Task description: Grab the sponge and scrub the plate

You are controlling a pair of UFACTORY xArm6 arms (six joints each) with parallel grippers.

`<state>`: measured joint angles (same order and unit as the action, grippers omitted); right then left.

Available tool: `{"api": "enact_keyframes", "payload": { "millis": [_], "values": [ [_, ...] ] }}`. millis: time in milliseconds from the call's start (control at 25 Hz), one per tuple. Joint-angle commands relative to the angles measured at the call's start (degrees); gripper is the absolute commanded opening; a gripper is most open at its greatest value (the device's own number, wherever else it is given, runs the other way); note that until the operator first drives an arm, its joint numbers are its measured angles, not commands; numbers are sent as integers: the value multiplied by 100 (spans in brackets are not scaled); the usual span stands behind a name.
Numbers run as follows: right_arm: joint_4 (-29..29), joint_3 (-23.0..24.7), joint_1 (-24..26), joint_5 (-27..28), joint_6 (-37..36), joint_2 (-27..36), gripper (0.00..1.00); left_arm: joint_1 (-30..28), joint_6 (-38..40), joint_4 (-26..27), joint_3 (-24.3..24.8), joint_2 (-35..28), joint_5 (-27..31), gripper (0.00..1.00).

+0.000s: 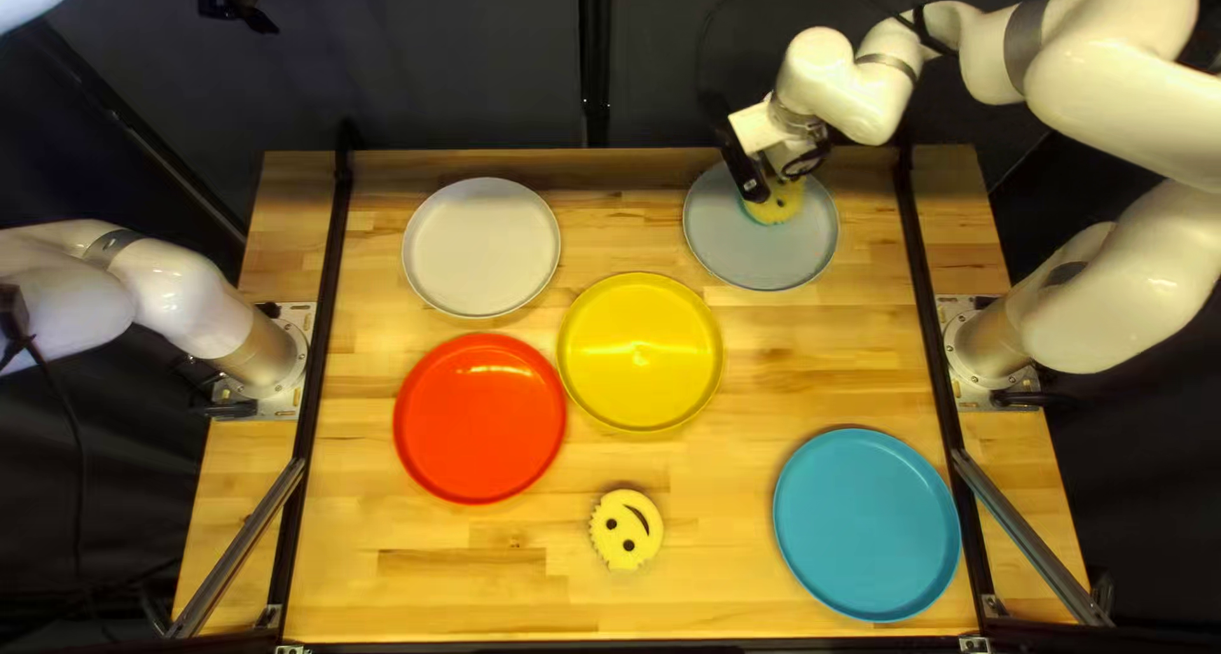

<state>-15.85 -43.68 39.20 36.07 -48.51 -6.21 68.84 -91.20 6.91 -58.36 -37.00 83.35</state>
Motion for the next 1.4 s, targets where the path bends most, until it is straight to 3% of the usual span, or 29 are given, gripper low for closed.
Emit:
{"api": "enact_keyframes", "payload": {
  "millis": [40, 520, 920, 1200, 1400],
  "values": [
    [53, 91, -146, -31, -8, 9, 0, 0, 0, 0, 0, 0, 0, 100],
    [190, 841, -522, 139, -295, 641, 0, 0, 0, 0, 0, 0, 0, 100],
    [108, 1360, -961, 227, 44, 1082, 0, 0, 0, 0, 0, 0, 0, 100],
    [396, 946, -649, 485, -331, 938, 0, 0, 0, 0, 0, 0, 0, 100],
    [705, 208, -373, 966, -650, 578, 0, 0, 0, 0, 0, 0, 0, 100]
  ]
}}
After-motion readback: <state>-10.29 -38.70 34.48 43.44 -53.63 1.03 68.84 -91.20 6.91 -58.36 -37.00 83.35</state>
